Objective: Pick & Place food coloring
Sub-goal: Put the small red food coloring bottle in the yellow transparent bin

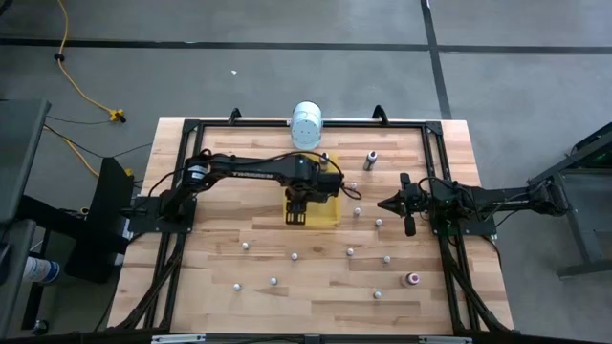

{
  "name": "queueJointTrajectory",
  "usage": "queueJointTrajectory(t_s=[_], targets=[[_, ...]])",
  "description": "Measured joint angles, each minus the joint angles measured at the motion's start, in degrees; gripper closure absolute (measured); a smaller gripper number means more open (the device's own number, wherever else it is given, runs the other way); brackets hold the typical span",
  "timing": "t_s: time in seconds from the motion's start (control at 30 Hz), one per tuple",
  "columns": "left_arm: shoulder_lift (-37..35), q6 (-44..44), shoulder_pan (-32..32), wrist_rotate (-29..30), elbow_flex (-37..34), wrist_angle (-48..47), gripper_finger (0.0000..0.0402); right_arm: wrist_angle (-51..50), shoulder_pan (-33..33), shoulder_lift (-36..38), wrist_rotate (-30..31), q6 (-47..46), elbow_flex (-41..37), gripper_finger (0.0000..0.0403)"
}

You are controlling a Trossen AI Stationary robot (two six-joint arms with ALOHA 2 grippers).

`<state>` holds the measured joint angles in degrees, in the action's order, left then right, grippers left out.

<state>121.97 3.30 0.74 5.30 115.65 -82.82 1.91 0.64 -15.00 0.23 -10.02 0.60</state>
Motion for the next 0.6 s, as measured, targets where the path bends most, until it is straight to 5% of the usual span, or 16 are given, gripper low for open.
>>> queueJointTrajectory(t_s=[0.6], targets=[[-12.74, -7.86, -3.15, -3.7, -0.89, -7.2, 0.0254, 0.0, 0.0, 0.0, 0.0, 0.0, 0.0, 0.0402]])
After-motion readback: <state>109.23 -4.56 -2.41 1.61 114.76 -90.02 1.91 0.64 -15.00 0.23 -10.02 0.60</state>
